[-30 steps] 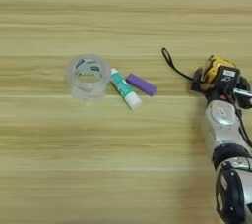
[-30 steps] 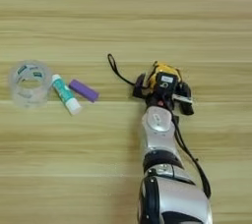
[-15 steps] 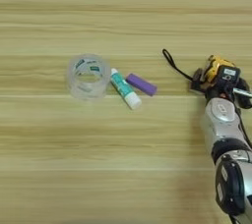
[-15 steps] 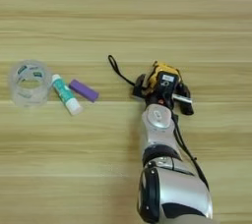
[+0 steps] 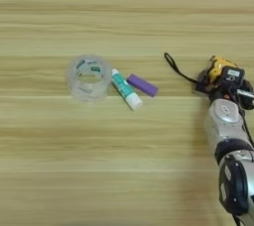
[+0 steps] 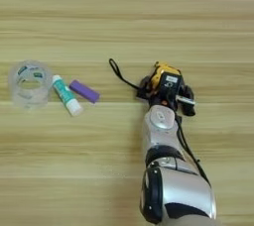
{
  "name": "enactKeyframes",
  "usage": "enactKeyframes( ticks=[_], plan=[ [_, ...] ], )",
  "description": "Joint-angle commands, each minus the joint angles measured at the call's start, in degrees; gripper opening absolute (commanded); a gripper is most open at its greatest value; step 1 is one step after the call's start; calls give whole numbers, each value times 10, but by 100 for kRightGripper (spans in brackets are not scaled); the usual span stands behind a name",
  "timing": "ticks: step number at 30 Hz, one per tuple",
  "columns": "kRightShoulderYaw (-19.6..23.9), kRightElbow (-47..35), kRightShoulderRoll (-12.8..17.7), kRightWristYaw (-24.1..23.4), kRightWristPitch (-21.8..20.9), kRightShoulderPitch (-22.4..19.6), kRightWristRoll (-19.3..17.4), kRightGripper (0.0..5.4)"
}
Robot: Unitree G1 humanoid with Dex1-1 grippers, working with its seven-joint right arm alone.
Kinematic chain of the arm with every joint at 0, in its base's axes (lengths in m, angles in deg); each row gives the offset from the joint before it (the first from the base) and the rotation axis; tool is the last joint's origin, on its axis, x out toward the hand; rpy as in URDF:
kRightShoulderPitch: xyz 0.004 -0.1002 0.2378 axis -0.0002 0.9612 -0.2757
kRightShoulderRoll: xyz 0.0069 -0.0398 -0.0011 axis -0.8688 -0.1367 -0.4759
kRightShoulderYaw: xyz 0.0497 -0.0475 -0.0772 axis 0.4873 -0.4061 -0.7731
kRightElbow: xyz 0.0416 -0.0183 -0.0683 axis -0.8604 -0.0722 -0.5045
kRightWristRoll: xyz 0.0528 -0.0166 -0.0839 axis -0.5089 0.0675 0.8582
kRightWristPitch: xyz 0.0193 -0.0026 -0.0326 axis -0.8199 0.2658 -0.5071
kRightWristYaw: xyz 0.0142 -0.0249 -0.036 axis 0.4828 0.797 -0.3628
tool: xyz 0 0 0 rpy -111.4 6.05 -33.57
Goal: Move the objects on the table
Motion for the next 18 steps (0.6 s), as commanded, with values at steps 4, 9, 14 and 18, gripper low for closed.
enactKeyframes(
  ticks=[4, 9, 14, 18],
  plan=[
    [4, -17, 23, 18, -10, -46, -9, 421],
    [6, -15, 24, 22, -12, -47, -11, 416],
    [6, -13, 24, 30, -15, -49, -15, 415],
    [3, -12, 26, 34, -20, -47, -14, 415]
  ],
)
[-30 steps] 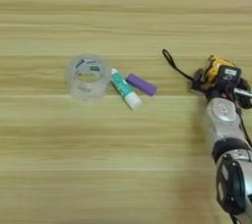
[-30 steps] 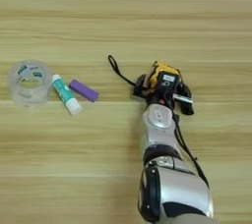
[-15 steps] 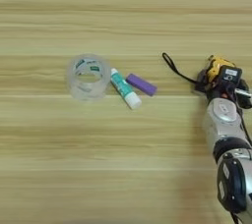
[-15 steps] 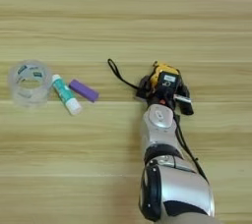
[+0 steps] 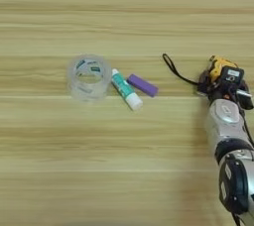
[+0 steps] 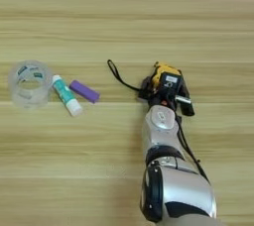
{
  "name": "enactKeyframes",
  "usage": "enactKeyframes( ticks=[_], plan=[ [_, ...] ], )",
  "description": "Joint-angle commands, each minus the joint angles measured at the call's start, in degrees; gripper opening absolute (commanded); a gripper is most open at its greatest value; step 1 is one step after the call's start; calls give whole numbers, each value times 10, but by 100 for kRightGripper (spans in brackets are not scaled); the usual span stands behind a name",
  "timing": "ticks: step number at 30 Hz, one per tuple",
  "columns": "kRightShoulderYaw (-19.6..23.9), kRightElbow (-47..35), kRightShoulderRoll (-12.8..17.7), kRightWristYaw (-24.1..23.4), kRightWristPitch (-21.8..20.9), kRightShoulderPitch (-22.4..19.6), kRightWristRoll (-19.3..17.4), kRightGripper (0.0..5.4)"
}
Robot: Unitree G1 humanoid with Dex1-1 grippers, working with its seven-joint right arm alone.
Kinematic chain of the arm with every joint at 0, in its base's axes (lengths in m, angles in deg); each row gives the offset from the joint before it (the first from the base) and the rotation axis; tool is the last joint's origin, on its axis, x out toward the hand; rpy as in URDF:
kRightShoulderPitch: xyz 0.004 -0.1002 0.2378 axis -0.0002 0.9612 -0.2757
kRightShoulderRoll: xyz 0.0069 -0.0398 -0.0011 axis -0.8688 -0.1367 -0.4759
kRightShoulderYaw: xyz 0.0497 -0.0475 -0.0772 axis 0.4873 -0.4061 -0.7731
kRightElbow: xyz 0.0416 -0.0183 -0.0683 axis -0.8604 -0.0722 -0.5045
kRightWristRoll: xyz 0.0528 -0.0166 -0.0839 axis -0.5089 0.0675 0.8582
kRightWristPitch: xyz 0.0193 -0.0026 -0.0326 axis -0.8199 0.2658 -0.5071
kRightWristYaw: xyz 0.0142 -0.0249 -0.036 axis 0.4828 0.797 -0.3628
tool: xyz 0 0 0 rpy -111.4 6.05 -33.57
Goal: Move the objects on the table
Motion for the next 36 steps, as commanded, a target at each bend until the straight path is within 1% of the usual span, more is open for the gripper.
enactKeyframes(
  ticks=[1, 5, 7, 11, 14, 17, 21, 24, 26, 30, 36],
  plan=[
    [-3, -23, 24, 10, -13, -44, 0, 415],
    [-13, -35, 22, 14, -29, -39, 9, 415],
    [-20, -45, 13, 26, -34, -35, 10, 415],
    [-33, -69, -12, 63, -46, -27, 4, 415],
    [-46, -93, -32, 86, -50, -16, 6, 415],
    [-64, -118, -50, 108, -48, -2, 13, 415],
    [-92, -158, -73, 138, -35, 21, 23, 415],
    [-102, -179, -82, 143, -20, 36, 26, 415],
    [-104, -189, -83, 138, -12, 47, 29, 415],
    [-107, -222, -85, 130, -1, 85, 36, 414],
    [-101, -260, -76, 116, 12, 123, 42, 414]
  ],
)
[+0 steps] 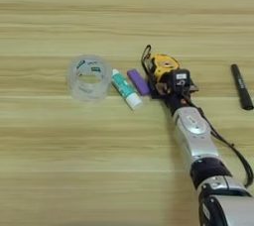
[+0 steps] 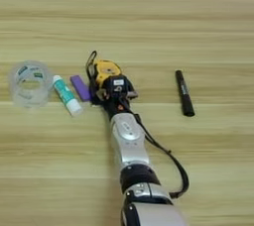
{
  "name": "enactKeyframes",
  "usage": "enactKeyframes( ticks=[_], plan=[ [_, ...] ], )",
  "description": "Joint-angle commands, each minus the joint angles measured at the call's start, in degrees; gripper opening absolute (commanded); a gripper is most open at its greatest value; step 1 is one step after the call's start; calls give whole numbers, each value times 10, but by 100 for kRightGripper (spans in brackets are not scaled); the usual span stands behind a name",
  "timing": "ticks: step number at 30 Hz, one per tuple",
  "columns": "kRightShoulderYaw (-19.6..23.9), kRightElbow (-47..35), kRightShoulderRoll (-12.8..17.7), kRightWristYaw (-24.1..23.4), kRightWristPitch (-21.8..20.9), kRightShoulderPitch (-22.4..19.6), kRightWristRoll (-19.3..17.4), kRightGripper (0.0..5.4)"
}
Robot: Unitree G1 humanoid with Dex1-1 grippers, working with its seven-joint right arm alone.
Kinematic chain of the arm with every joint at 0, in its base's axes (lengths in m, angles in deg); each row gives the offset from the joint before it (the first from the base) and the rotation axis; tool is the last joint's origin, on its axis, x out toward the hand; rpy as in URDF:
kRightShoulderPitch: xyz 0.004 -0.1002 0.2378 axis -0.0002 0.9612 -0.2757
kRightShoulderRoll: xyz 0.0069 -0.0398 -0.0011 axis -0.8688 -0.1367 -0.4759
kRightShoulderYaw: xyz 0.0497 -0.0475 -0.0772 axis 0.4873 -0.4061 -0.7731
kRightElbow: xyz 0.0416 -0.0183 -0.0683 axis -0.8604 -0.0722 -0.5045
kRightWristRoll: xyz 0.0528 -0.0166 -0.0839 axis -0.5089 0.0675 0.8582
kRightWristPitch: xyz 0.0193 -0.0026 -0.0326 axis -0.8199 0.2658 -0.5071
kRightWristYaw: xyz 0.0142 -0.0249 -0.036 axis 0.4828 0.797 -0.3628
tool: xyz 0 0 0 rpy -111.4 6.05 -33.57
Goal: Move the objects on the table
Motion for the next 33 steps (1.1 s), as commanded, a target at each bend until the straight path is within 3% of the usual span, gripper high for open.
enactKeyframes(
  ticks=[1, 12, 19, 27, 28, 33],
  plan=[
    [7, -38, 20, -15, 14, -1, 5, 414],
    [17, -121, 12, -49, 61, 56, 4, 414],
    [14, -154, -7, -29, 100, 84, -22, 414],
    [11, -163, -9, -23, 103, 87, -20, 413],
    [11, -162, -8, -24, 100, 87, -18, 442],
    [11, -162, -12, -15, 80, 82, -22, 485]
  ],
)
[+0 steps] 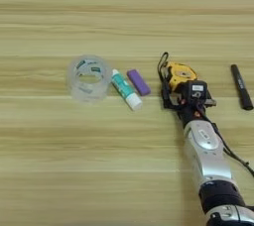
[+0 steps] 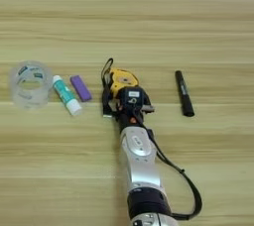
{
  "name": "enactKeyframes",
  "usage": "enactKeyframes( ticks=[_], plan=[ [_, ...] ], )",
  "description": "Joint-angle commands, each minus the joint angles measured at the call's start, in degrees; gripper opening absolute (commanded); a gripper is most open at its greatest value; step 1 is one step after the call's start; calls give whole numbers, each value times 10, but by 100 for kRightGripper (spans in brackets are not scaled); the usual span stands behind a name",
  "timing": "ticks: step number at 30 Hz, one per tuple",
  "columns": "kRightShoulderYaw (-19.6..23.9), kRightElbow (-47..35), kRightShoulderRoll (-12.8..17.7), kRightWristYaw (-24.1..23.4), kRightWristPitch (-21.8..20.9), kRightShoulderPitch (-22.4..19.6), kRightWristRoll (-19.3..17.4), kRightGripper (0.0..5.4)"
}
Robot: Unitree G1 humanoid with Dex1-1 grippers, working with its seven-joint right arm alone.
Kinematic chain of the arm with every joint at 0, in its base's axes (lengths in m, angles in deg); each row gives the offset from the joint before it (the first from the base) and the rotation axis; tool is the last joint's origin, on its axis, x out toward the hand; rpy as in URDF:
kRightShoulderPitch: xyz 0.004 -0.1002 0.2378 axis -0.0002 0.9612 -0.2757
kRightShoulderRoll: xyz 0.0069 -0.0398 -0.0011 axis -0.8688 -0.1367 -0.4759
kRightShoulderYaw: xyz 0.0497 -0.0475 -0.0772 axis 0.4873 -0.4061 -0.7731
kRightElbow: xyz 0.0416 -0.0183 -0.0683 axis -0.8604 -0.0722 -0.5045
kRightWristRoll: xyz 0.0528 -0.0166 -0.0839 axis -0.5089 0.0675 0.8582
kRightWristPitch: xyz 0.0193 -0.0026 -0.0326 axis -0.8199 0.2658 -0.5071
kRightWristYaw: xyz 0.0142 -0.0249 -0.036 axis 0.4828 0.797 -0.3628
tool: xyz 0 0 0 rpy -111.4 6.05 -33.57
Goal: Move the objects on the table
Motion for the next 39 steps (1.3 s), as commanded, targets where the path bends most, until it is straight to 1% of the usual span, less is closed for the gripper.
enactKeyframes(
  ticks=[1, 5, 11, 17, 20, 24, 29, 32, 34, 37, 39],
  plan=[
    [-5, -9, -2, 12, -10, -12, -5, 497],
    [-6, -10, 3, -1, -54, -16, 14, 537],
    [7, -24, 4, -19, -122, -20, 15, 537],
    [30, -36, 9, -50, -167, -22, 16, 537],
    [37, -42, 11, -58, -176, -22, 17, 537],
    [47, -49, 15, -58, -178, -24, 9, 537],
    [81, -44, 41, -75, -170, -35, 2, 537],
    [91, -51, 53, -70, -146, -35, -5, 537],
    [95, -67, 67, -55, -126, -33, -15, 537],
    [103, -92, 94, -34, -96, -25, -24, 537],
    [116, -93, 116, -25, -71, -21, -28, 537]
  ],
)
